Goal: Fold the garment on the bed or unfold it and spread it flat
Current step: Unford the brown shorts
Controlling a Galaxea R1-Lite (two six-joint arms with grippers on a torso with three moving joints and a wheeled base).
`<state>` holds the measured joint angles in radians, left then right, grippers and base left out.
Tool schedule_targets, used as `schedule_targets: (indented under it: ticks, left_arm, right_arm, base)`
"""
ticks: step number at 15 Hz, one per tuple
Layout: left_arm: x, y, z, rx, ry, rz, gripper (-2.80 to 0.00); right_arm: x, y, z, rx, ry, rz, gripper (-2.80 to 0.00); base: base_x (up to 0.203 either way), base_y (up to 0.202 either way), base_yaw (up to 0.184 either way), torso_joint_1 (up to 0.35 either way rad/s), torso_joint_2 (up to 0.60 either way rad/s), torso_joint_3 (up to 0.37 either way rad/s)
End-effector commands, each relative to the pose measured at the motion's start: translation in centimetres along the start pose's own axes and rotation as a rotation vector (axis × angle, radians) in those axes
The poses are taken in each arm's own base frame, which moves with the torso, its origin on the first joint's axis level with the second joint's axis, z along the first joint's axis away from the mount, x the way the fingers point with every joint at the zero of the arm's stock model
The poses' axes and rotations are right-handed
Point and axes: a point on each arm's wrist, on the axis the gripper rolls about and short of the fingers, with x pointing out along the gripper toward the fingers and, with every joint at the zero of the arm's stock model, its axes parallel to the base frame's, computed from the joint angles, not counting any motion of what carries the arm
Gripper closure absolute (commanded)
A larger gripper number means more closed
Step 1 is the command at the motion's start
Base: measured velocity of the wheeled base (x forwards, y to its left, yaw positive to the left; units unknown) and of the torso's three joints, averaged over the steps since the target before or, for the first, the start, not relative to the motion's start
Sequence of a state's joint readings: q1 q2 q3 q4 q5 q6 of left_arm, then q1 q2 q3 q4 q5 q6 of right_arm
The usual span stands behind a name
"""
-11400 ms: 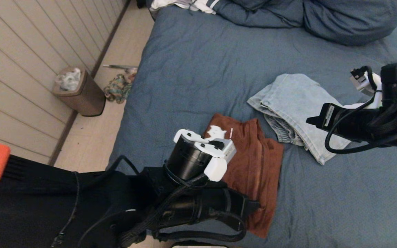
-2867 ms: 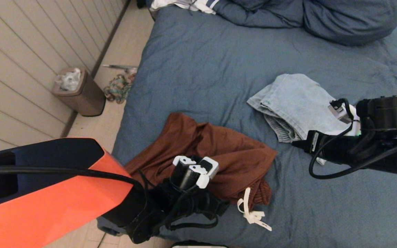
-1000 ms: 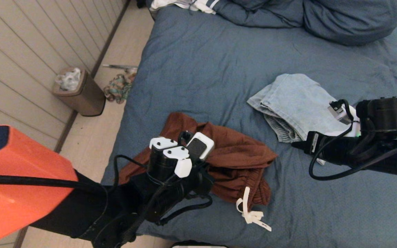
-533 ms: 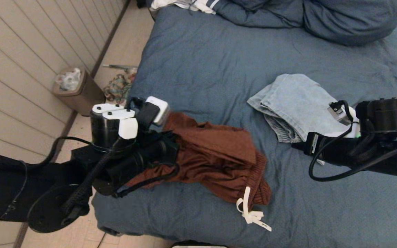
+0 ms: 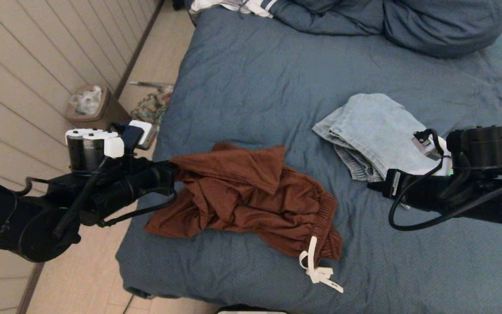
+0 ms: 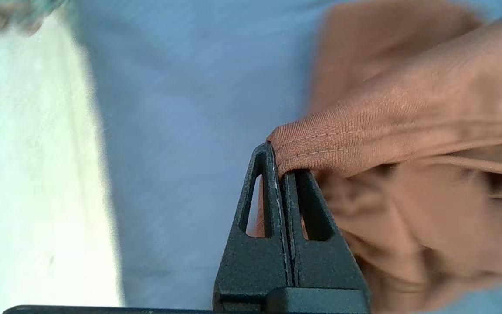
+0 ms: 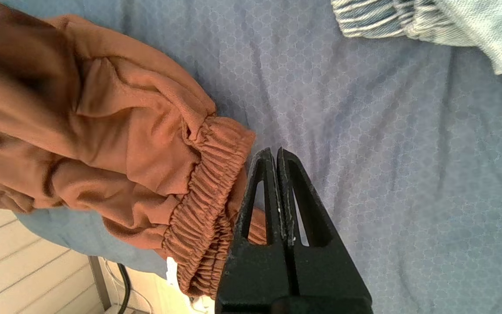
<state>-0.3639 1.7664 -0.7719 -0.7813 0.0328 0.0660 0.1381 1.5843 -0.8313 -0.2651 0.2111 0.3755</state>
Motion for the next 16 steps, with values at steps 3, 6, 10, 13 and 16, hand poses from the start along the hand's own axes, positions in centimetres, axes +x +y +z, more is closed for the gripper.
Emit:
schedule_targets:
  ticks: [3,6,10,13,16]
  left_arm:
    - [-1.0,3.3,-2.8,-0.037,0.059,0.026,0.0]
    - [-2.1,3.4,-5.1,-0.038,0.056,0.027,0.0]
    - [-2.0,4.0,-8.0,-0.051,0.101,0.055,0.0]
    - [-2.0,4.3,-9.4,-0.059,0.127,0.069,0.0]
    - [-1.0,5.1,-10.4,-0.078,0.118,0.1,0.0]
  right_arm:
    - [0.6,1.1,-0.3,-0.011,0.017,0.034,0.0]
    - [1.0,4.2,0.1,-0.058,0.007,0.124,0.0]
    - [2.9,8.9,0.2,-0.126,0.015,0.219,0.0]
    - [6.2,11.8,-1.1,-0.162,0.097,0.244,0.0]
    - [9.3,14.4,-3.6,-0.205,0.178,0.253,0.0]
  base:
    - [0.0,0.0,0.0,0.0,0.0,0.0]
    - [0.0,0.0,0.0,0.0,0.0,0.0]
    - [0.0,0.0,0.0,0.0,0.0,0.0]
    - [0.0,0.0,0.0,0.0,0.0,0.0]
    - [0.0,0.0,0.0,0.0,0.0,0.0]
